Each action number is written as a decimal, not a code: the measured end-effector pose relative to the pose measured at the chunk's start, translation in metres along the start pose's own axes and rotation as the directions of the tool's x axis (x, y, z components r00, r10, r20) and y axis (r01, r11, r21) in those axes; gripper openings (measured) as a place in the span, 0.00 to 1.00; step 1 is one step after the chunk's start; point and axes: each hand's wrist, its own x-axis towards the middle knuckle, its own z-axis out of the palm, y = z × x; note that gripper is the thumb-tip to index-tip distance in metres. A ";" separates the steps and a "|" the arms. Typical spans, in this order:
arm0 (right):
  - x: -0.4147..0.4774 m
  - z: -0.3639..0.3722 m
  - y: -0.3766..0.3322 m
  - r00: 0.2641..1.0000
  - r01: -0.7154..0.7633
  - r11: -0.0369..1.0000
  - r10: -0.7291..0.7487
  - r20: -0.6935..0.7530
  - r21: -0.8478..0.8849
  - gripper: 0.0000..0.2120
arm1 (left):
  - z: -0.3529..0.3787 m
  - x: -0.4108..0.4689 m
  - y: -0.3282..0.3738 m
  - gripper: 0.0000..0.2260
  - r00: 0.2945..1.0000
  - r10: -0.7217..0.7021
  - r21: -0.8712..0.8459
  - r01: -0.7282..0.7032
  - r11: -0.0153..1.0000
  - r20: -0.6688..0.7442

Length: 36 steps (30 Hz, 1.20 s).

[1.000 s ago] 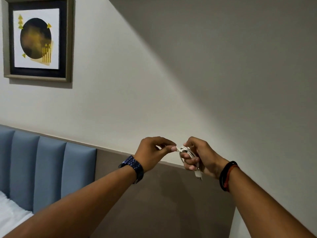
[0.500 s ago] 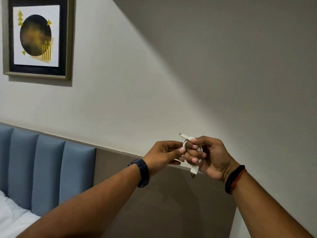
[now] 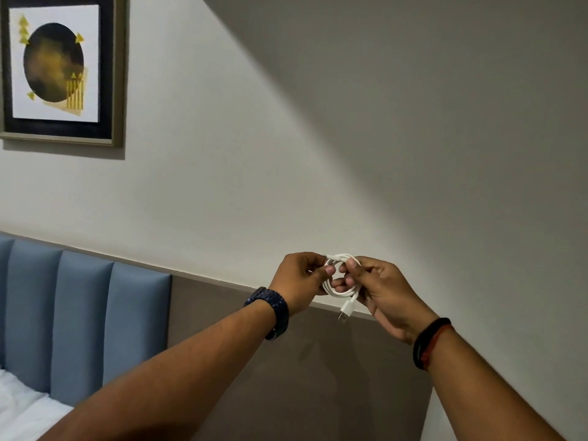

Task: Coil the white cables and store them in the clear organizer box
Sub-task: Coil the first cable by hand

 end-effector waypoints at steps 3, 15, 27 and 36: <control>0.000 0.002 0.003 0.984 0.079 0.980 -0.105 -0.141 -0.181 0.07 | 0.002 0.000 -0.003 0.06 0.999 -0.035 0.028 0.036 0.999 -0.019; 0.001 0.010 0.024 0.842 0.151 0.783 -0.421 -0.337 -0.603 0.03 | 0.003 0.001 -0.015 0.04 0.994 -0.067 0.077 0.074 0.994 -0.085; 0.002 0.021 0.013 0.851 0.093 0.912 -0.280 -0.444 -0.398 0.03 | 0.000 0.000 -0.012 0.05 0.988 -0.018 0.120 0.037 0.992 -0.156; 0.007 0.020 0.010 0.957 -0.150 0.897 0.026 -0.289 -0.416 0.10 | -0.006 -0.001 -0.027 0.04 0.982 0.058 0.250 -0.011 0.968 -0.182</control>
